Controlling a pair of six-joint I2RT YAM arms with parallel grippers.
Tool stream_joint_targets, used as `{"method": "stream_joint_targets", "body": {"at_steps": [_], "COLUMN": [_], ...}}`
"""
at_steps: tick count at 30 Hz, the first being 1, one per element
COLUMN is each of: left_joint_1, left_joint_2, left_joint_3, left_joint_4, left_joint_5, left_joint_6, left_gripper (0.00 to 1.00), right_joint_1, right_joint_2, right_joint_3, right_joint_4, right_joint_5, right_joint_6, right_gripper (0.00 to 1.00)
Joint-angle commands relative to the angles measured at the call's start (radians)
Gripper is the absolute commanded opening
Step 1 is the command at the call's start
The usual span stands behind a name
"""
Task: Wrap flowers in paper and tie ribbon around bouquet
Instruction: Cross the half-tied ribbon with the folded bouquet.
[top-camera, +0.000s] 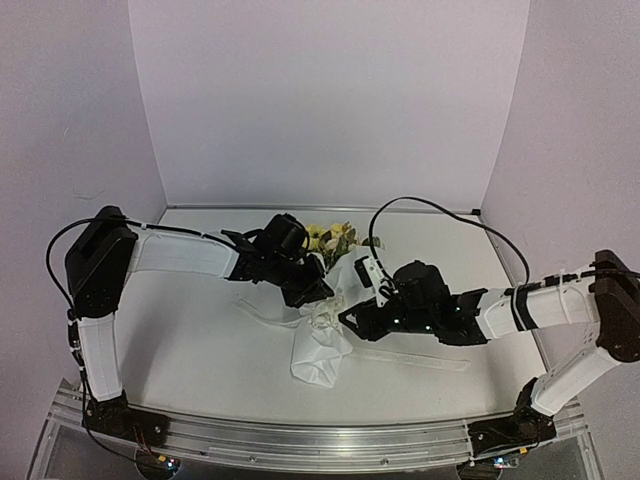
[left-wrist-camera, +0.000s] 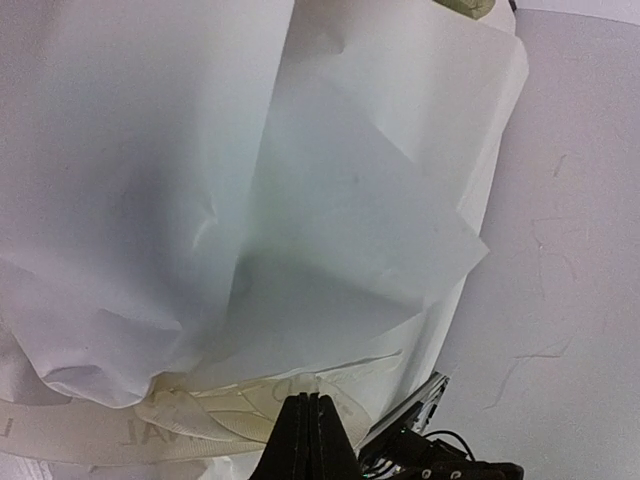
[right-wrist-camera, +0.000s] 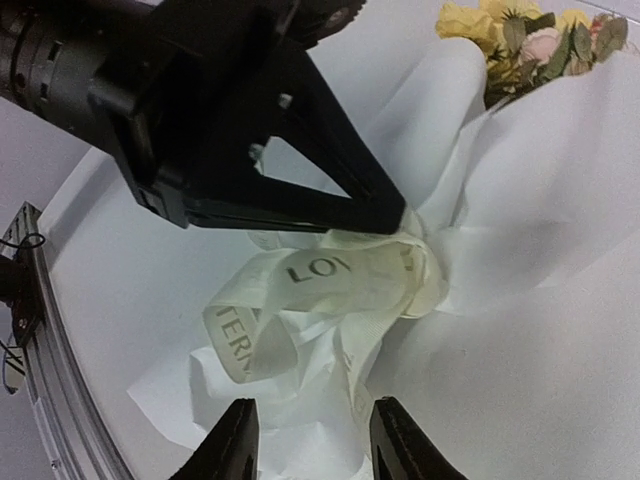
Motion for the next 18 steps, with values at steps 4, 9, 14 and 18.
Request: {"method": "stream_joint_targets", "body": {"at_steps": [4, 9, 14, 18], "left_joint_1": [-0.003, -0.001, -0.003, -0.003], "left_joint_2": [-0.077, -0.097, -0.096, -0.099], "left_joint_3": [-0.008, -0.040, -0.040, -0.050], "left_joint_4": [0.068, 0.067, 0.072, 0.087], "left_joint_5": [-0.041, -0.054, -0.049, -0.047], "left_joint_6": [-0.056, -0.053, -0.034, -0.026], "left_gripper": [0.00, 0.00, 0.00, 0.00], "right_joint_1": [0.011, 0.012, 0.012, 0.011], "right_joint_2": [0.063, 0.101, 0.153, 0.196], "right_joint_3": [0.090, 0.123, 0.163, 0.198], "right_joint_4": [0.016, 0.012, -0.003, -0.004], "right_joint_5": [-0.048, -0.042, -0.038, -0.030], "right_joint_6": [-0.050, -0.056, -0.063, -0.035], "right_gripper": [0.45, 0.47, 0.42, 0.28]}}
